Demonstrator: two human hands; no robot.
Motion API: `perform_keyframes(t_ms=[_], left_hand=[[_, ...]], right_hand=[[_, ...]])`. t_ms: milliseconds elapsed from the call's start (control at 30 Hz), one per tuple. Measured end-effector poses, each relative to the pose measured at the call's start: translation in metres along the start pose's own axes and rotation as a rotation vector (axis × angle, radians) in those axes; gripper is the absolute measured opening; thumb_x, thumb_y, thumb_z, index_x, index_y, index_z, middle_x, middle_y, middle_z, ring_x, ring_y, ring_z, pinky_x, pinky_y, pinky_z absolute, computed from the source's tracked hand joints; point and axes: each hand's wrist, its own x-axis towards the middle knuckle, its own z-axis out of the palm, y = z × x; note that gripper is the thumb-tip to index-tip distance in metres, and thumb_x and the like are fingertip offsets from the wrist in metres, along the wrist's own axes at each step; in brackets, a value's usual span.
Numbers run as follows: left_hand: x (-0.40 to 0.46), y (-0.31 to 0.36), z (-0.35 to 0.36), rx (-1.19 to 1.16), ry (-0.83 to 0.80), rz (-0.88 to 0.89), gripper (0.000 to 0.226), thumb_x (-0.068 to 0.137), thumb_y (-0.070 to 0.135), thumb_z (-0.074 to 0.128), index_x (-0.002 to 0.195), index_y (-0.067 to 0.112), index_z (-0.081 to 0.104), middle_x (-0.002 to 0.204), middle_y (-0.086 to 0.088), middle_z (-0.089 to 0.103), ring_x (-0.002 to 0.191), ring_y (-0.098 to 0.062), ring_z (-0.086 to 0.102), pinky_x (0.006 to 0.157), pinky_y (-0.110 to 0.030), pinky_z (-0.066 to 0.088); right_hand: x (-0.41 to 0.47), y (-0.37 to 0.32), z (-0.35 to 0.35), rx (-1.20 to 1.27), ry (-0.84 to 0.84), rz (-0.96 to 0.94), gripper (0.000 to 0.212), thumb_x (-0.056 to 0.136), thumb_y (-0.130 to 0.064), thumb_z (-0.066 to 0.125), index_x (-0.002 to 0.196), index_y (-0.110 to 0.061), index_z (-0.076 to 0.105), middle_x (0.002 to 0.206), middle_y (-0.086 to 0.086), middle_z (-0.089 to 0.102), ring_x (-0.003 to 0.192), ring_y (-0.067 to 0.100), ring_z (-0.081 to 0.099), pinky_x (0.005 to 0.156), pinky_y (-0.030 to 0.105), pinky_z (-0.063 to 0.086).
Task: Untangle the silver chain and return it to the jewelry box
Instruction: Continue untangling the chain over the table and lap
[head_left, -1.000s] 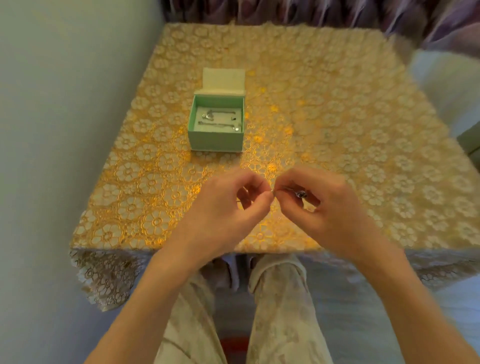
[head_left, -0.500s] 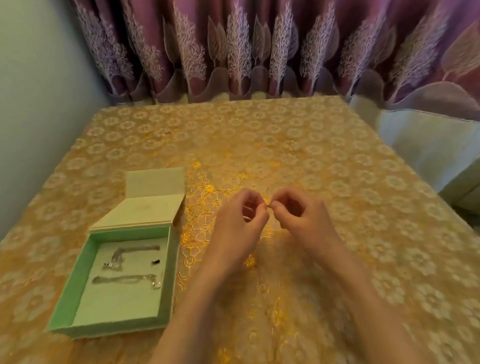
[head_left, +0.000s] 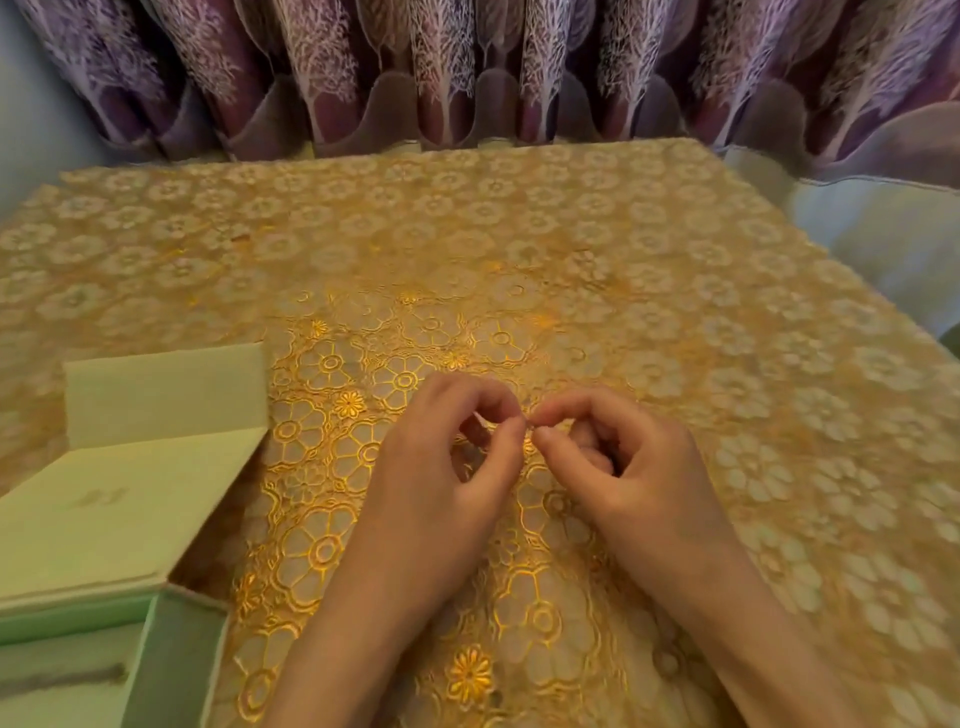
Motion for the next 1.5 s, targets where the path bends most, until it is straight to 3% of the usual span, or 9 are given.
perform_keyframes(t_ms=[367,667,833,1133,1367,1500], left_hand=[[-0.001,0.000,0.003,0.016,-0.030,-0.013,0.014,0.076,0.039,0.050,0.077,0.027,0.056,0.081,0.014,0.052,0.058,0.003,0.045,0.055,-0.006,0.030],[-0.002,0.005,0.001,-0.056,-0.038,-0.051,0.005,0.077,0.026,0.059,0.072,0.025,0.056,0.085,0.010,0.055,0.056,0.002,0.045,0.056,-0.008,0.031],[-0.001,0.005,0.002,-0.084,-0.034,-0.049,0.012,0.073,0.038,0.053,0.072,0.027,0.056,0.088,0.010,0.056,0.065,-0.004,0.048,0.055,-0.012,0.034],[-0.001,0.009,0.001,-0.157,-0.039,-0.051,0.012,0.074,0.036,0.053,0.071,0.025,0.056,0.088,0.008,0.058,0.073,-0.003,0.052,0.053,-0.012,0.037],[-0.001,0.010,0.001,-0.145,-0.047,-0.051,0.006,0.078,0.026,0.061,0.083,0.028,0.063,0.082,0.016,0.055,0.057,0.003,0.046,0.051,-0.006,0.030],[0.000,0.010,0.002,-0.095,-0.057,0.013,0.007,0.078,0.034,0.063,0.083,0.030,0.064,0.090,0.012,0.058,0.068,-0.003,0.050,0.054,-0.010,0.033]], right_hand=[[0.000,0.000,-0.002,0.101,0.005,0.063,0.006,0.075,-0.022,0.057,0.069,-0.020,0.057,0.052,-0.002,0.037,0.046,0.004,0.034,0.045,0.009,0.028],[-0.001,-0.003,-0.003,0.131,-0.013,0.069,0.008,0.073,-0.017,0.055,0.066,-0.020,0.053,0.057,0.000,0.041,0.049,0.002,0.033,0.045,0.010,0.029],[-0.002,-0.005,-0.005,0.162,-0.037,0.070,0.009,0.074,-0.015,0.054,0.066,-0.018,0.051,0.055,-0.003,0.038,0.046,0.001,0.031,0.043,0.011,0.027],[0.000,-0.006,-0.010,0.270,-0.051,0.130,0.012,0.075,-0.018,0.054,0.064,-0.021,0.055,0.046,-0.012,0.041,0.045,0.002,0.030,0.042,0.012,0.027],[0.000,-0.005,-0.010,0.343,-0.034,0.146,0.012,0.077,-0.019,0.053,0.066,-0.021,0.057,0.044,-0.010,0.041,0.045,0.002,0.029,0.042,0.013,0.025],[0.001,-0.005,-0.010,0.354,-0.043,0.140,0.010,0.078,-0.018,0.053,0.068,-0.019,0.056,0.044,-0.012,0.043,0.044,0.000,0.029,0.041,0.011,0.026]])
